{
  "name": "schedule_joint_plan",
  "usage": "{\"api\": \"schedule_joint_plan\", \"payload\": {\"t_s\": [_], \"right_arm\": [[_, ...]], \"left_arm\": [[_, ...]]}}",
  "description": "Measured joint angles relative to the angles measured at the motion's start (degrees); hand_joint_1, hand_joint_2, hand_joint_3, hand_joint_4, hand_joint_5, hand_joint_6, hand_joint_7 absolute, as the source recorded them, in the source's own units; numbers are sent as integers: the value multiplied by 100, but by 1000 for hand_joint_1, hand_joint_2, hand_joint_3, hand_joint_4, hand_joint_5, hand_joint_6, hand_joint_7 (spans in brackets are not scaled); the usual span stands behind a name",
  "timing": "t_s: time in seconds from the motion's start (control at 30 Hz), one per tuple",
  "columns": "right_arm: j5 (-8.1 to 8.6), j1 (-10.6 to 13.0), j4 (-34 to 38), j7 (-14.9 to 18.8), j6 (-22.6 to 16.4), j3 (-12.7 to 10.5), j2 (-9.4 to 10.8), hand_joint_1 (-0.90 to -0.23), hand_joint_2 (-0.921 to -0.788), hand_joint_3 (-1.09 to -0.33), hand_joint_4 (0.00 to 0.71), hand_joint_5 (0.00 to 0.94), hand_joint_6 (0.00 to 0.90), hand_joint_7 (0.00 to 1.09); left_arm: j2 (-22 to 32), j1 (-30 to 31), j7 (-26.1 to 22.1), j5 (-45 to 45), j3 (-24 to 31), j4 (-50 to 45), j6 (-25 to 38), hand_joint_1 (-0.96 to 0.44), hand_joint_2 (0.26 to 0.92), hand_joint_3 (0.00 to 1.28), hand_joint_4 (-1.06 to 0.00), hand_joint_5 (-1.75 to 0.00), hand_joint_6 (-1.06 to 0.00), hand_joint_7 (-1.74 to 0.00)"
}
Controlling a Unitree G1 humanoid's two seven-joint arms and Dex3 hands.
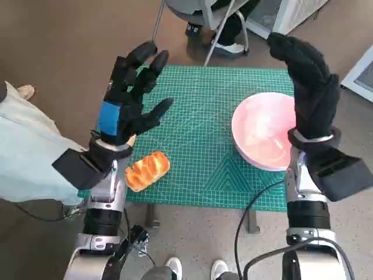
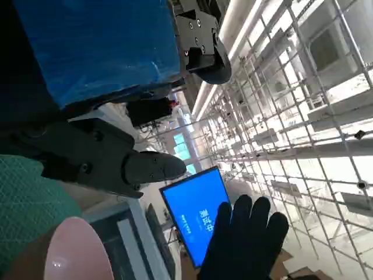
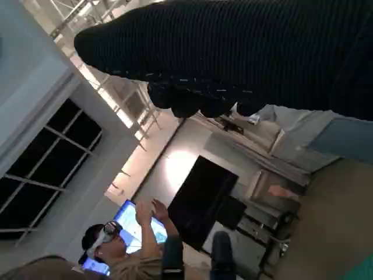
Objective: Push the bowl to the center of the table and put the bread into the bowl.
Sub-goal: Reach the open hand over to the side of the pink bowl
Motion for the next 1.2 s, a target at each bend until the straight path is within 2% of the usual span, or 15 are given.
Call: {"api": "schedule_joint_plan", "payload": {"t_s": [0.47,0.8,0.97,1.2], "right_arm": [[-36,68,128,152,-30,36,0,-563,-921,-783,347,2,60,753],[-16,177,157,242,-42,-43,-114,-566,-921,-786,341,0,49,746],[67,220,248,329,-104,-196,-320,-567,-921,-805,327,0,26,765],[218,231,607,310,-297,-643,-772,-539,-921,-853,315,0,1,790]], "left_arm": [[0,-149,43,-1,89,297,-371,-316,921,302,-360,0,-166,-493],[1,-215,137,108,86,432,-580,-311,921,305,-346,0,-170,-485],[4,-230,180,167,81,511,-668,-333,921,305,-342,0,-174,-481],[65,-230,229,179,89,600,-795,-364,921,304,-340,0,-179,-475]]}}
